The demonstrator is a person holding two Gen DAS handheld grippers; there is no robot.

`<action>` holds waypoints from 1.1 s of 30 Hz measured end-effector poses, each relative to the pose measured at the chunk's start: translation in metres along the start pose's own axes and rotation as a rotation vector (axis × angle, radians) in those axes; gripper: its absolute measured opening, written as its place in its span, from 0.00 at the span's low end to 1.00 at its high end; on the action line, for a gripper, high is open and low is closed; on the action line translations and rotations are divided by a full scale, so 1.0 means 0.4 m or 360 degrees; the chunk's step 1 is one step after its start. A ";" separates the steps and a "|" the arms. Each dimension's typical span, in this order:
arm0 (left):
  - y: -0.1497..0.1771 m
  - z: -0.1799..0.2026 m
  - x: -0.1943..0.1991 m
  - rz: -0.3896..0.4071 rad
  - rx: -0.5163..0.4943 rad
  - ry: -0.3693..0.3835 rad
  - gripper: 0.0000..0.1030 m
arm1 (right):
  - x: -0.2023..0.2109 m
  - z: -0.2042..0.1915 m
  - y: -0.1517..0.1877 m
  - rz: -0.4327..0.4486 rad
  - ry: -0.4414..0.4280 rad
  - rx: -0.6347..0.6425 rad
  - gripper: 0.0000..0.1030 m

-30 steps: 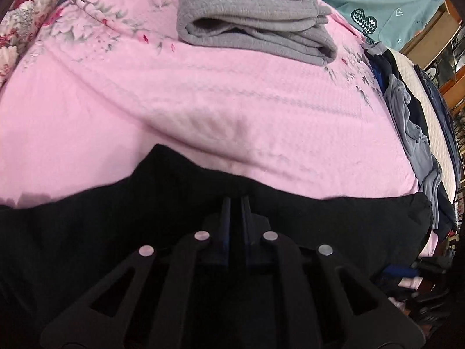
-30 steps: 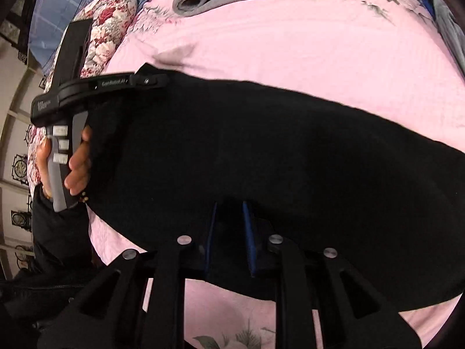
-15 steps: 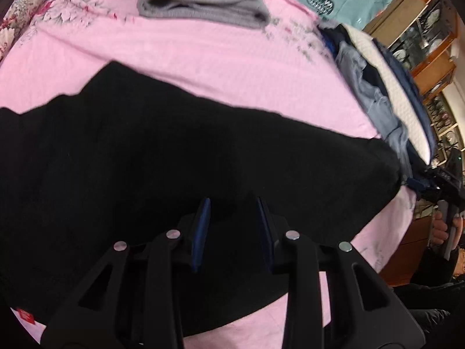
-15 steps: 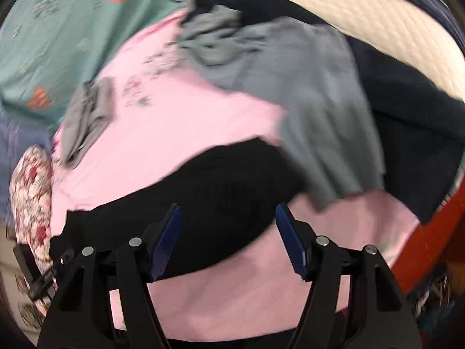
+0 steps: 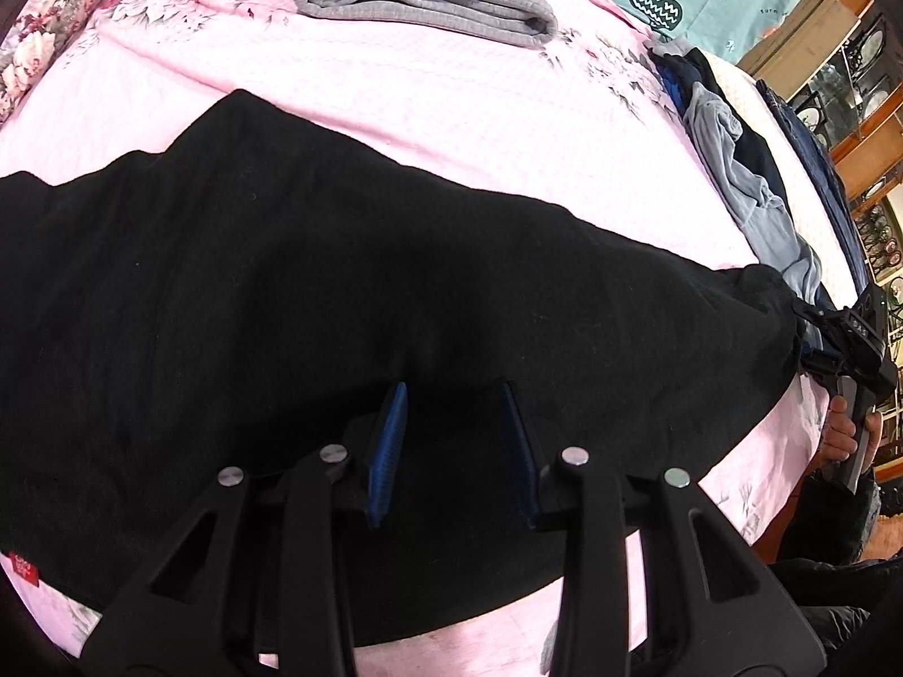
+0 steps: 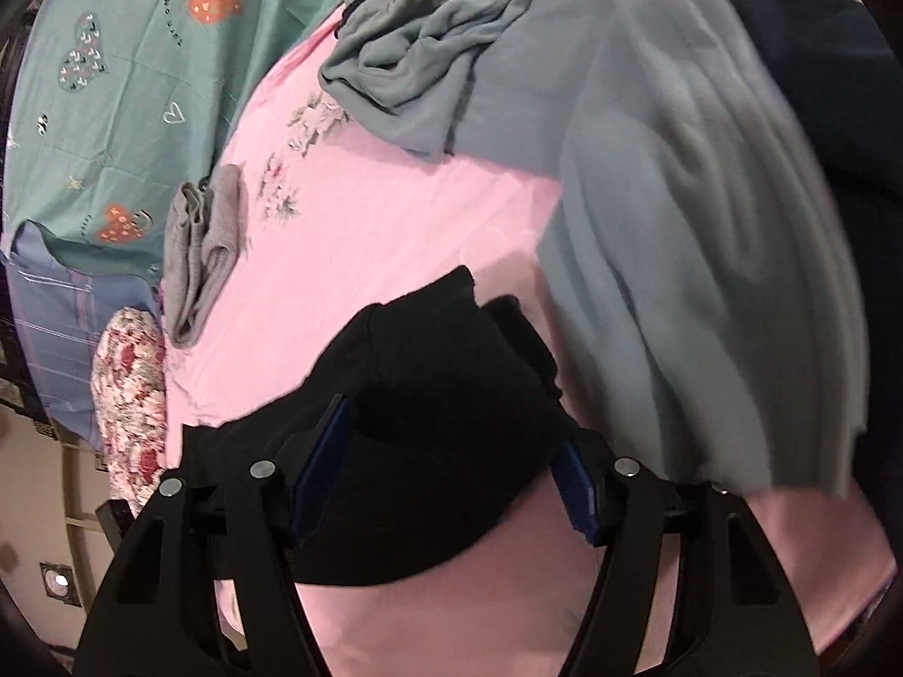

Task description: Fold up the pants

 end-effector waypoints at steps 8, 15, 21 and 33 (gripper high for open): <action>-0.013 0.055 0.012 -0.0025 -0.0062 0.0010 0.34 | -0.002 -0.040 -0.005 0.0077 0.0033 0.0093 0.24; -0.073 0.345 -0.016 -0.0050 -0.0374 0.0278 0.41 | 0.085 -0.124 0.014 0.0204 0.0092 0.0224 0.23; -0.092 0.497 -0.130 -0.0089 -0.0491 0.0334 0.28 | 0.120 -0.178 0.027 0.0241 0.0105 0.0295 0.23; -0.123 0.363 -0.030 0.0084 -0.0319 0.0291 0.26 | 0.110 -0.211 0.031 0.0257 0.0149 0.0307 0.23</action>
Point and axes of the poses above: each gripper's, at about its wrist camera, not at the fingertips, and x roughly against the way its jaws point, z to its right, y to its underside, the point moved 10 cm from there along -x, roughly the way its jaws point, and after that the axes turned 4 degrees about -x, right-handed, at the moved point
